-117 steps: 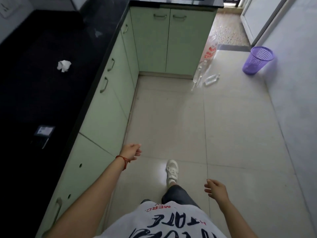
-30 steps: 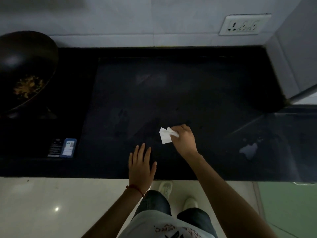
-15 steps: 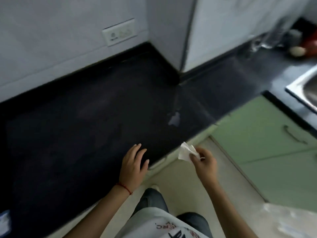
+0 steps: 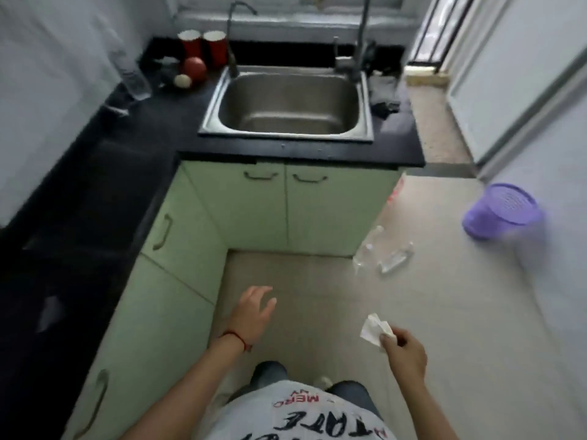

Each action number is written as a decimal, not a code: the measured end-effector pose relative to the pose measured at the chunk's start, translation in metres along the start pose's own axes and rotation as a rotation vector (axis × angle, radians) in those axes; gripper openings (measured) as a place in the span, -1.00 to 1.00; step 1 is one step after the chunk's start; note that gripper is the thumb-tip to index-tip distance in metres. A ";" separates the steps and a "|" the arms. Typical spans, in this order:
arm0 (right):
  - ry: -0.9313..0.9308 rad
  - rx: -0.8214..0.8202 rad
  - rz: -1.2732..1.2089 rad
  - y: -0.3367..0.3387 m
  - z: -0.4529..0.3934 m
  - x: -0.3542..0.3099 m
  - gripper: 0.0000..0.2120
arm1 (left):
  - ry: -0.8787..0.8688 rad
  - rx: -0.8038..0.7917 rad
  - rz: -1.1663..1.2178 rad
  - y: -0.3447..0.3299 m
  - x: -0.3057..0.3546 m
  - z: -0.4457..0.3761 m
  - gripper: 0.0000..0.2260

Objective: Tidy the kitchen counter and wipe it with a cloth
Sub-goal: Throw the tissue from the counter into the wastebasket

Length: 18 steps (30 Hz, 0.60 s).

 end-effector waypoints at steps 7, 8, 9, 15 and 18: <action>-0.317 0.165 -0.113 0.072 -0.020 0.102 -0.84 | 0.066 -0.282 0.013 -0.123 0.076 -0.064 -0.74; -0.343 0.168 -0.126 0.075 -0.022 0.110 -0.85 | 0.085 -0.289 0.022 -0.132 0.083 -0.071 -0.75; -0.378 0.182 -0.144 0.081 -0.027 0.120 -0.86 | 0.103 -0.300 0.024 -0.145 0.089 -0.078 -0.75; -0.486 0.253 -0.222 0.118 -0.088 0.132 -0.85 | 0.192 -0.334 -0.031 -0.207 0.122 -0.139 -0.77; -0.481 0.280 -0.240 0.145 -0.143 0.121 -0.85 | 0.222 -0.344 -0.063 -0.234 0.139 -0.175 -0.77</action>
Point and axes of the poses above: each hand's wrist, its own z-axis away from the middle knuckle, its own y-axis out of the back of the hand, x = y × z, the point moved 1 cm from there along -z, towards the middle knuckle, and after that the axes turned 15 degrees about z, right-handed, at the moved point
